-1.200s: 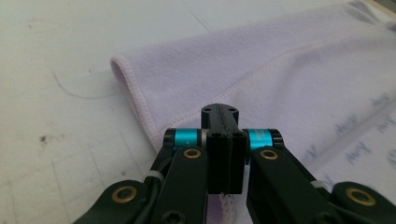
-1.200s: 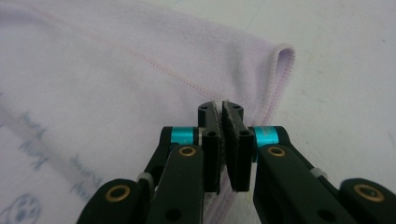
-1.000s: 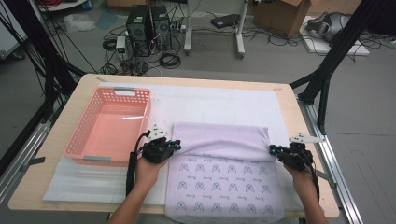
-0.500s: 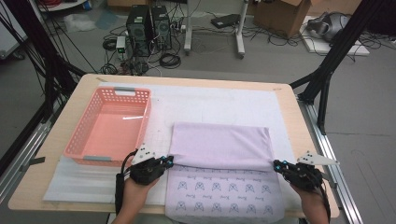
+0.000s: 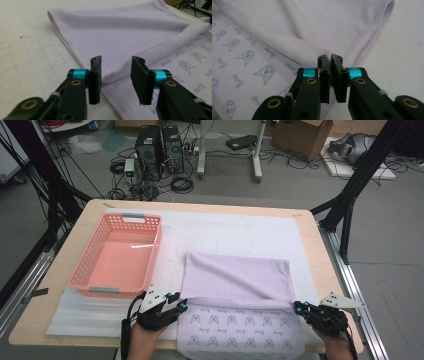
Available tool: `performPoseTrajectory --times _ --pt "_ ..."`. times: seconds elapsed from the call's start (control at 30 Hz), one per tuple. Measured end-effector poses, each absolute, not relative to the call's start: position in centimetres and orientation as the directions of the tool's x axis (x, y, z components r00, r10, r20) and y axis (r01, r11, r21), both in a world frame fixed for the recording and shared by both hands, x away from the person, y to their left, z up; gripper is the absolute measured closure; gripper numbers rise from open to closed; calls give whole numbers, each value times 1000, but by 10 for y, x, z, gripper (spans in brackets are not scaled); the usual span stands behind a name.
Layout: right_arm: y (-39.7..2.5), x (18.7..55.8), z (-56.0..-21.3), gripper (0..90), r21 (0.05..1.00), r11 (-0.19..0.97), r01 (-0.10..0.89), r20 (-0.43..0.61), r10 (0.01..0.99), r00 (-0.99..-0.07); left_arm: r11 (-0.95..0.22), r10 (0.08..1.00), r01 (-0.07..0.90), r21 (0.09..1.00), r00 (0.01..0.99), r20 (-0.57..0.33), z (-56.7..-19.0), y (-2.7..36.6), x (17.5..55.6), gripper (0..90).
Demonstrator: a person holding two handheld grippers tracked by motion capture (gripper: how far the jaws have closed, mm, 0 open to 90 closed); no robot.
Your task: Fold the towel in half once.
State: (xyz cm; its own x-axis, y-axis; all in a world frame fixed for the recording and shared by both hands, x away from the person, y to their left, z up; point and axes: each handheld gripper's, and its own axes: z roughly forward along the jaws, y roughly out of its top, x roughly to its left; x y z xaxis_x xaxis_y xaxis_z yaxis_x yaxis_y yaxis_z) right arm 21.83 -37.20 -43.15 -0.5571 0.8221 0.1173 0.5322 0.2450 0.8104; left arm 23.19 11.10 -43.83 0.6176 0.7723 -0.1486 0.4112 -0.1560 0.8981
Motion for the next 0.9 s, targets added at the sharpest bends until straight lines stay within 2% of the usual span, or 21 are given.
performPoseTrajectory --times 0.1,0.2,0.33,0.43,0.57,0.63,0.7,0.9 --pt "-372 218 -432 850 814 238 530 124 820 -558 -181 756 434 883 636 -157 -440 105 243 484" --pt "-373 217 -432 848 816 230 530 130 821 -556 -223 758 525 822 624 -192 -449 95 248 484" --pt "-374 216 -433 847 814 236 531 127 819 -559 -248 761 516 820 627 -164 -452 91 245 495" --pt "-373 217 -434 847 814 235 531 126 820 -558 -273 767 512 814 627 -137 -452 89 244 563" --pt "-372 218 -434 845 808 236 539 130 822 -554 -336 785 472 815 618 -34 -453 82 238 725" --pt "-372 219 -435 844 809 240 537 124 822 -555 -354 785 452 819 619 -1 -453 79 236 846" --pt "-371 219 -435 843 806 240 540 127 822 -555 -371 785 436 820 619 26 -453 78 233 868" --pt "-372 217 -434 842 811 236 535 126 823 -554 -288 771 442 850 633 -68 -446 88 228 874"
